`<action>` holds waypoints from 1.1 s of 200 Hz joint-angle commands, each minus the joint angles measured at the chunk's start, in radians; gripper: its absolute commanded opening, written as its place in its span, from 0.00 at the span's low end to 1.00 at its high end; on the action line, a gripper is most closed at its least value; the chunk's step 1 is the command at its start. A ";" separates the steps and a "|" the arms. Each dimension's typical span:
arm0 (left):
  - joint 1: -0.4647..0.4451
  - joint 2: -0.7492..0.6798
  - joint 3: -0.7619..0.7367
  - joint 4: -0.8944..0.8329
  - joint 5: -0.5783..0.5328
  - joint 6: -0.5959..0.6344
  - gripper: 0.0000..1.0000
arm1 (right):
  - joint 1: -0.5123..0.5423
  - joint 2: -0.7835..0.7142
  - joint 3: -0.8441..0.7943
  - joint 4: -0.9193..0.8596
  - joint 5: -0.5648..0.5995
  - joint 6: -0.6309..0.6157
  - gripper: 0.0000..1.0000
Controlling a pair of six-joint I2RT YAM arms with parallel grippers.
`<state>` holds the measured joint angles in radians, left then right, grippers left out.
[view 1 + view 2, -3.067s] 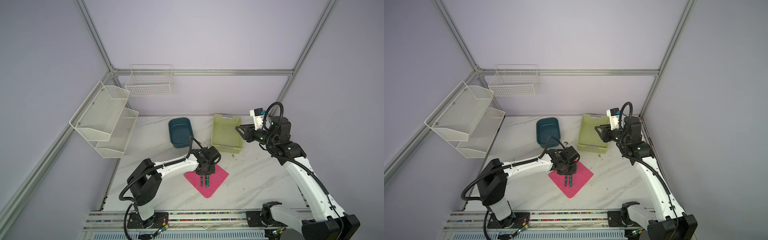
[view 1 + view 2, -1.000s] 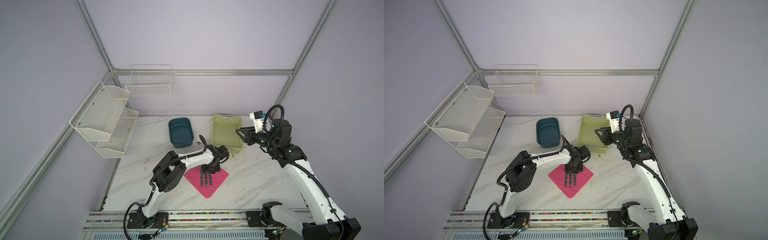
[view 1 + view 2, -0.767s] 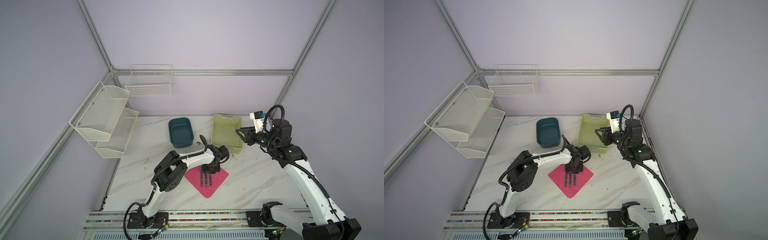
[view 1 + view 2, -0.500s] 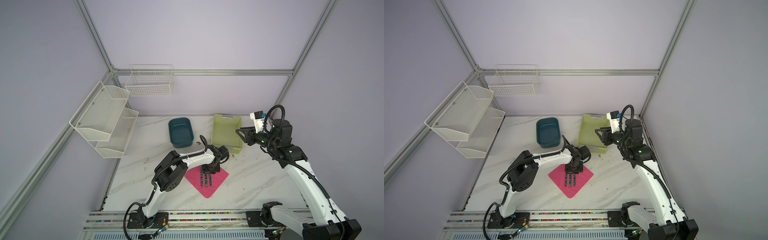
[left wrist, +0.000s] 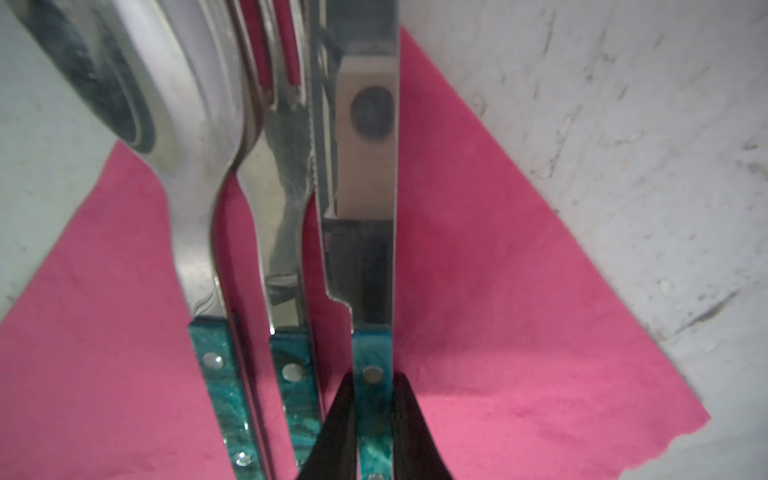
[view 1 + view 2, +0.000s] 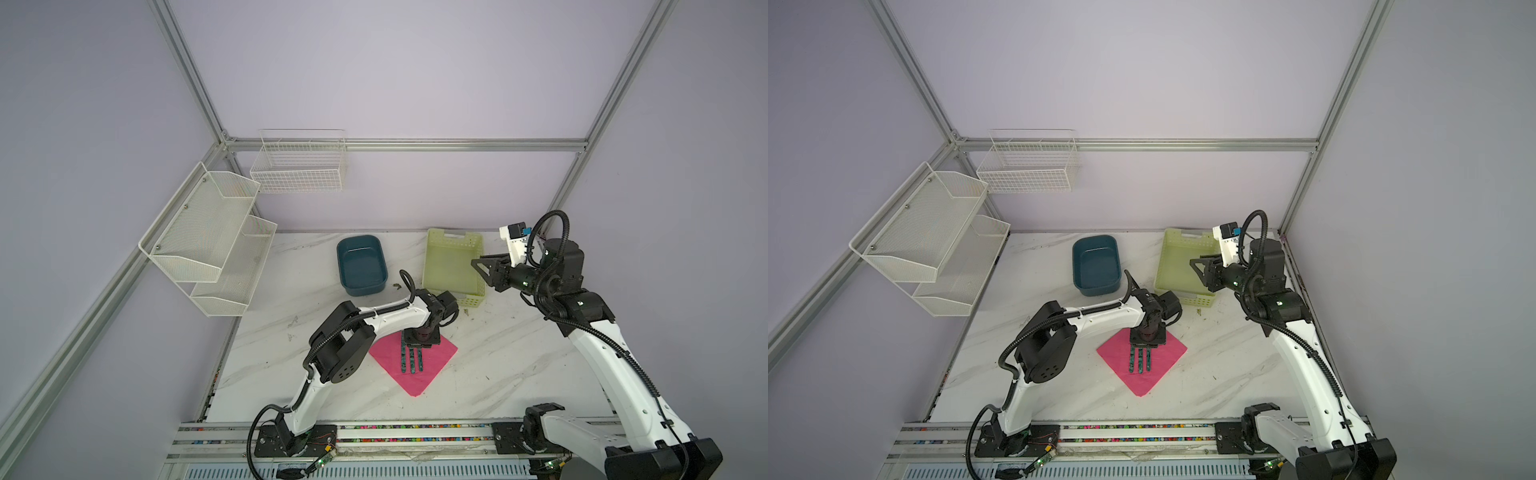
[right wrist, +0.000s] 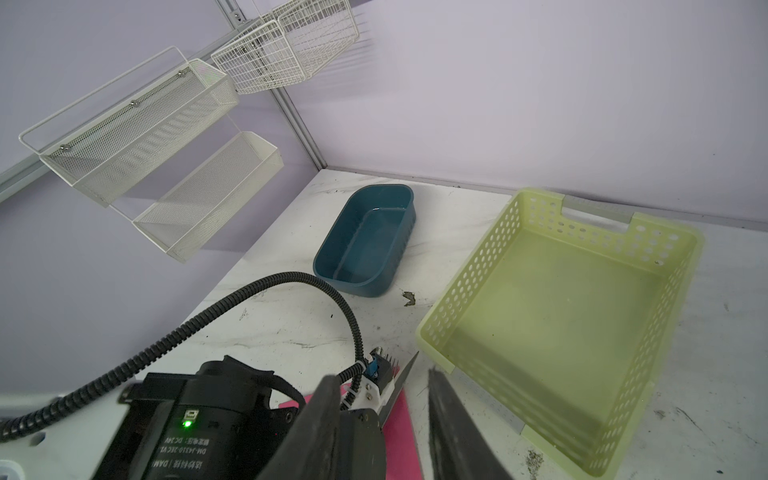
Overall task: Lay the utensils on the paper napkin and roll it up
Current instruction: 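Open the left gripper to release the knife onto the napkin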
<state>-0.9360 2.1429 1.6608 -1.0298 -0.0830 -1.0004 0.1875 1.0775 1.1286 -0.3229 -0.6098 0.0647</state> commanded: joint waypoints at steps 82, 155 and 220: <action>0.008 0.000 0.098 -0.021 -0.013 0.013 0.18 | -0.004 -0.011 -0.004 0.012 -0.016 -0.025 0.39; 0.011 0.003 0.098 -0.010 -0.011 -0.012 0.13 | -0.004 -0.014 -0.004 0.011 -0.015 -0.026 0.39; 0.013 -0.008 0.094 -0.006 -0.012 -0.021 0.18 | -0.005 -0.017 -0.005 0.012 -0.013 -0.025 0.39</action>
<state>-0.9295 2.1429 1.6608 -1.0359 -0.0830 -1.0046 0.1875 1.0775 1.1286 -0.3229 -0.6102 0.0639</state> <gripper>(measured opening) 0.165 0.386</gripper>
